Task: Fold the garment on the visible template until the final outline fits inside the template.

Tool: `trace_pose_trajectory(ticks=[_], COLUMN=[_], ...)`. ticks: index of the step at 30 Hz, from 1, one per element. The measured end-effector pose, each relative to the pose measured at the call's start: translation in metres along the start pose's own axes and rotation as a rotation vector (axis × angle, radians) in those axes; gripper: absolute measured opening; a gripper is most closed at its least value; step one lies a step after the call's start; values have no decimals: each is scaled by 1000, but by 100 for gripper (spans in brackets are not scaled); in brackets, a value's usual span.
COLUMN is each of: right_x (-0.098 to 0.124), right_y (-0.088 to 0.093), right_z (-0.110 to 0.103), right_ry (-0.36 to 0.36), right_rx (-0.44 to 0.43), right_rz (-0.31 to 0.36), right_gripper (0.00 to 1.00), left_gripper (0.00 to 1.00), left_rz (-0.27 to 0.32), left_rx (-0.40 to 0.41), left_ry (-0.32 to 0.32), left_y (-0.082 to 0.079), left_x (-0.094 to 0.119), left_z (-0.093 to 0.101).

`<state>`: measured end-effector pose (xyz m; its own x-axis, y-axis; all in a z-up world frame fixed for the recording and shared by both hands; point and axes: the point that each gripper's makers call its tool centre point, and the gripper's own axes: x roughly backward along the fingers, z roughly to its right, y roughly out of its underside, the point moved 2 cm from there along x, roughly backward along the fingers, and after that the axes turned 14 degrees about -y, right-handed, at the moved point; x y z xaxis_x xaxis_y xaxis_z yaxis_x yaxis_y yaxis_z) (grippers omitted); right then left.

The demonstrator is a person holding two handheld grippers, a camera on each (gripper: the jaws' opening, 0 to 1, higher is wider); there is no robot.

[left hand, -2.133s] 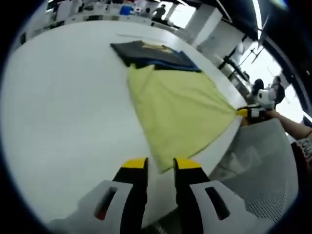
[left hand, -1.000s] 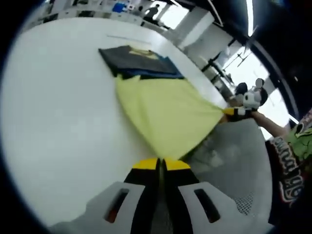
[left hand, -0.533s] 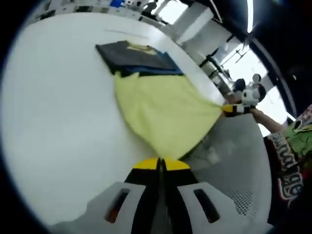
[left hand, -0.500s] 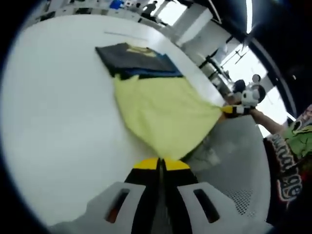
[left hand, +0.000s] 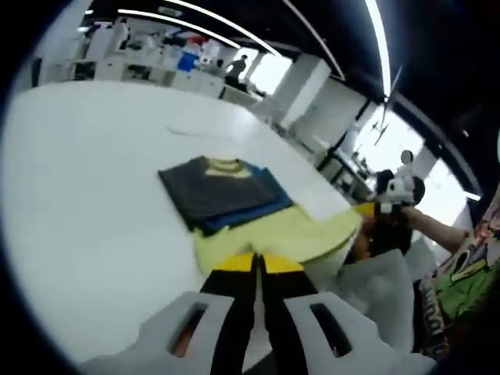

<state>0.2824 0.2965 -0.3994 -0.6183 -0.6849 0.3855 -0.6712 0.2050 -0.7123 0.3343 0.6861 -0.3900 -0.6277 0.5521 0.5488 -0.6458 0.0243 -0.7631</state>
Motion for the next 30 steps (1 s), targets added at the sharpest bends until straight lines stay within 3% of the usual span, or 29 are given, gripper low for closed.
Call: trace_pose_trajectory(ticks=[8, 18, 24, 30], right_x=[-19, -54, -80, -105], right_y=[-39, -95, -114, -126], right_z=[10, 36, 49, 68], right_ry=[-10, -31, -38, -27], right_rx=[49, 105, 122, 119], right_rz=[29, 39, 46, 55], right_gripper=[0, 0, 0, 0], left_gripper=[0, 0, 0, 0], left_rz=[71, 87, 88, 67], left_rx=[8, 12, -17, -26], left_ry=[-25, -49, -68, -93], left_y=[-35, -69, -89, -94], left_x=[-19, -56, -85, -115], left_z=[-14, -37, -51, -68])
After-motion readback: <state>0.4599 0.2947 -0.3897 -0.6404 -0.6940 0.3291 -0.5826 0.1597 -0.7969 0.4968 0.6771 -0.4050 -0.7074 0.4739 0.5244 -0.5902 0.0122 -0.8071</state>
